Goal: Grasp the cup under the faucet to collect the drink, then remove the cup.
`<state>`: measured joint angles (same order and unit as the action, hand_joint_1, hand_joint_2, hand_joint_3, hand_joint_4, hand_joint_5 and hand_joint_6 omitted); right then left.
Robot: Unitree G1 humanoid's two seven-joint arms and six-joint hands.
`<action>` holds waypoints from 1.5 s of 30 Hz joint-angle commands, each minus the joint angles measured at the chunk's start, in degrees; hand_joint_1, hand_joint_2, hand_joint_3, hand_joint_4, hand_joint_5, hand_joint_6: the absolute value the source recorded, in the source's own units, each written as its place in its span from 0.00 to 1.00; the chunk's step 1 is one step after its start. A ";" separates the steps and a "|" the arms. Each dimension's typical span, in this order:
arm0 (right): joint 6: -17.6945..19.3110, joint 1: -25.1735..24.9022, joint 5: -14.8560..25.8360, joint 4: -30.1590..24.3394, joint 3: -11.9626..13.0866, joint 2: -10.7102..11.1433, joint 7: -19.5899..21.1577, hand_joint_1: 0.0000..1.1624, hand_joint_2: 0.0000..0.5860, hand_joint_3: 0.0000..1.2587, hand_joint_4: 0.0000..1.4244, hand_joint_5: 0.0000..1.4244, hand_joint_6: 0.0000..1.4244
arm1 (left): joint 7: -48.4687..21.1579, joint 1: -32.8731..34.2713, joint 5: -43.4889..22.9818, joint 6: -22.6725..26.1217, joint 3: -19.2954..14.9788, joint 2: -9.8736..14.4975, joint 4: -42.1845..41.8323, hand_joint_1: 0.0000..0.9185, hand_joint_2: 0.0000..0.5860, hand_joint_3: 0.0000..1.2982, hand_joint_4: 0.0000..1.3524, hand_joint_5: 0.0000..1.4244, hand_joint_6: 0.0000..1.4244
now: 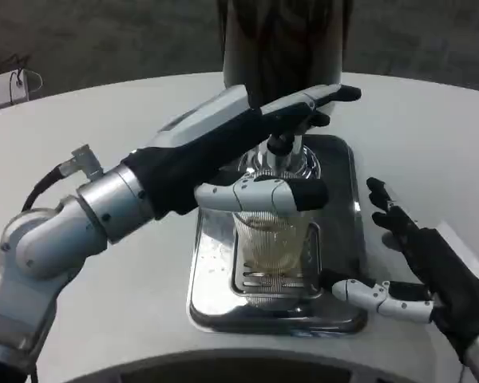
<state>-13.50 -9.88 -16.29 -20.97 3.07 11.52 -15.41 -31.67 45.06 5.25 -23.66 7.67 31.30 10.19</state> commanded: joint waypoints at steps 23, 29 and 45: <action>12.39 -9.83 4.85 17.73 -3.88 0.00 6.59 0.75 0.31 0.00 0.00 0.04 0.06 | -1.59 -0.34 3.10 0.45 1.09 2.54 1.30 0.00 0.03 0.09 0.04 0.11 0.13; 12.84 -12.01 4.98 20.51 -4.77 -0.36 7.05 0.76 0.31 0.00 0.00 0.05 0.06 | -1.58 0.10 3.87 -0.05 0.92 2.75 1.47 0.00 0.04 0.09 0.04 0.11 0.12; 13.76 -14.90 5.59 24.12 -5.87 -1.05 7.58 0.75 0.34 0.00 0.01 0.06 0.06 | 0.62 -1.44 1.83 -1.03 -2.09 2.41 1.20 0.00 0.05 0.09 0.04 0.11 0.13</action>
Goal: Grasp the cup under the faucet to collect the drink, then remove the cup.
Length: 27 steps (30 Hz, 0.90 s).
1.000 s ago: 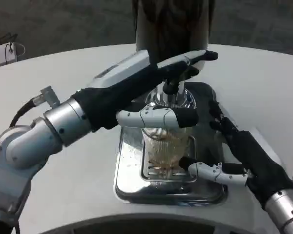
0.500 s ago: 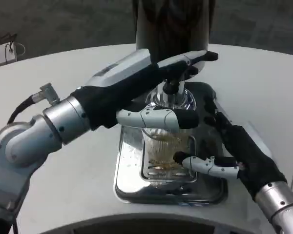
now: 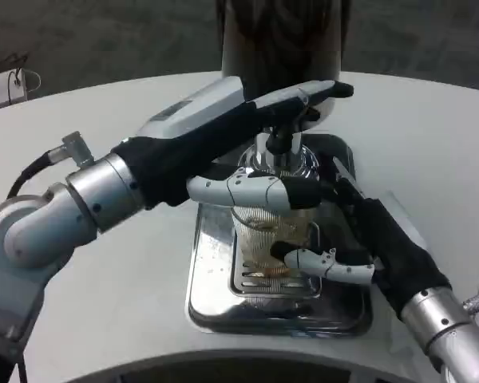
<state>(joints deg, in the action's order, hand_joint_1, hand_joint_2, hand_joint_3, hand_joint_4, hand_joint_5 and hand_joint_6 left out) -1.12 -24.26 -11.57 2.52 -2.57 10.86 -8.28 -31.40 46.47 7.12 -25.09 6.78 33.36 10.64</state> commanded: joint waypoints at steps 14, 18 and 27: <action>1.38 -0.74 1.31 1.16 -0.61 -0.41 0.66 0.75 0.34 0.00 0.02 0.06 0.07 | 3.91 -6.83 -4.77 -0.68 -7.37 -1.96 -2.37 0.00 0.09 0.10 0.06 0.13 0.16; 1.64 -0.91 1.39 1.66 -0.59 -0.32 0.69 0.75 0.34 0.00 0.02 0.06 0.07 | 4.21 -8.24 -5.49 -0.38 -8.50 -2.04 -4.09 0.00 0.09 0.10 0.06 0.13 0.16; 1.72 -0.86 1.58 1.86 -0.64 -0.17 0.62 0.74 0.35 0.00 0.02 0.06 0.07 | 5.40 -16.50 -5.94 3.25 -12.03 -1.20 -13.87 0.00 0.10 0.06 0.00 0.09 0.15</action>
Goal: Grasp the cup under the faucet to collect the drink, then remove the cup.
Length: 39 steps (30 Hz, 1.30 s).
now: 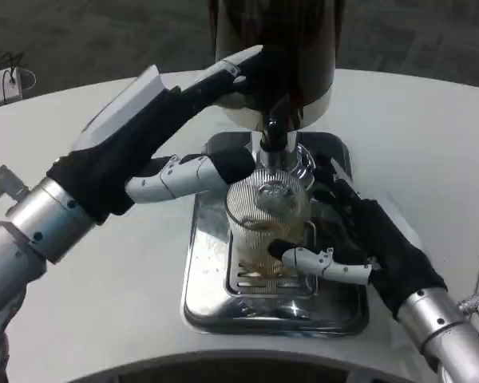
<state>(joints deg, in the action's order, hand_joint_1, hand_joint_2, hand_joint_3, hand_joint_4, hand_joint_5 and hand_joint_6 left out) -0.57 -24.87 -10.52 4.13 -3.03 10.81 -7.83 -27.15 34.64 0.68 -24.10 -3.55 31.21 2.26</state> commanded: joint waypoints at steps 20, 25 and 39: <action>2.01 0.01 0.86 -0.93 -1.44 -0.85 0.28 0.73 0.35 0.00 0.03 0.07 0.07 | 4.78 -33.71 10.65 13.94 -8.59 0.85 -29.72 0.00 0.11 0.00 0.00 0.00 0.06; 2.41 0.46 0.94 -1.46 -1.65 -1.19 0.35 0.73 0.35 0.00 0.04 0.08 0.07 | 4.10 -38.97 11.80 15.16 -8.45 0.87 -31.65 0.00 0.11 0.00 0.00 0.00 0.05; 3.32 -1.34 0.86 2.77 -2.50 -3.37 2.05 0.73 0.35 0.00 0.04 0.09 0.08 | 2.92 -44.22 12.85 17.69 -7.59 2.06 -33.73 0.00 0.11 0.00 0.00 0.00 0.05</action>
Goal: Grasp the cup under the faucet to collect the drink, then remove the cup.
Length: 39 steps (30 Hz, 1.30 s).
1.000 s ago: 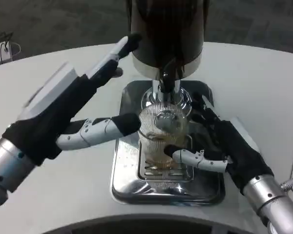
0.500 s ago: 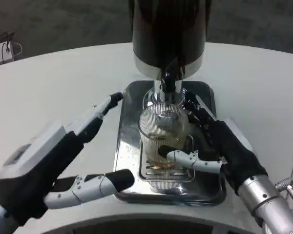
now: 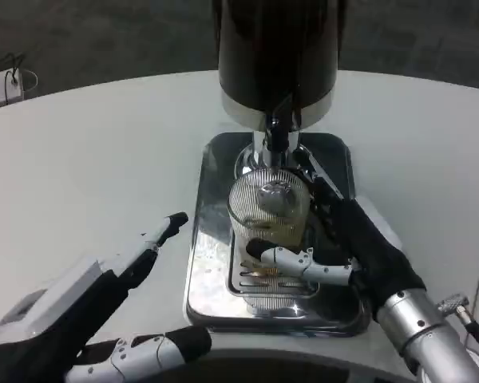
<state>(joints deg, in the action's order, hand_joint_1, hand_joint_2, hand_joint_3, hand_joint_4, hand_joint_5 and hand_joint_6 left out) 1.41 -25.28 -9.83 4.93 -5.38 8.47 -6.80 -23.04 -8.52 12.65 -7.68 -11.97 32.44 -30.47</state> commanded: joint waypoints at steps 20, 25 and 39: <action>6.13 -3.44 -0.18 8.92 -0.91 -4.16 5.04 0.75 0.34 0.00 0.04 0.09 0.08 | -3.79 -0.15 0.38 4.51 0.59 3.10 -0.69 0.00 0.11 0.00 0.00 0.00 0.06; 6.22 -3.96 -1.26 9.38 -2.10 -5.11 6.07 0.75 0.34 0.00 0.04 0.09 0.07 | -4.12 0.41 0.06 5.21 0.57 3.73 -0.48 0.00 0.11 0.00 0.00 0.00 0.06; 4.63 -5.54 -5.38 12.27 -4.52 -8.11 11.17 0.75 0.34 0.04 0.07 0.12 0.08 | -4.93 -0.37 -0.35 6.53 -0.10 4.81 -0.53 0.00 0.11 0.00 0.00 0.00 0.06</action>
<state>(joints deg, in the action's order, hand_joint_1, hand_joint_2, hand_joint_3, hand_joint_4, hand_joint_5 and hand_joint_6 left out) 6.23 -30.33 -14.68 16.16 -9.07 1.61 4.00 -27.05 -8.27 12.59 -1.82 -11.53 36.27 -31.05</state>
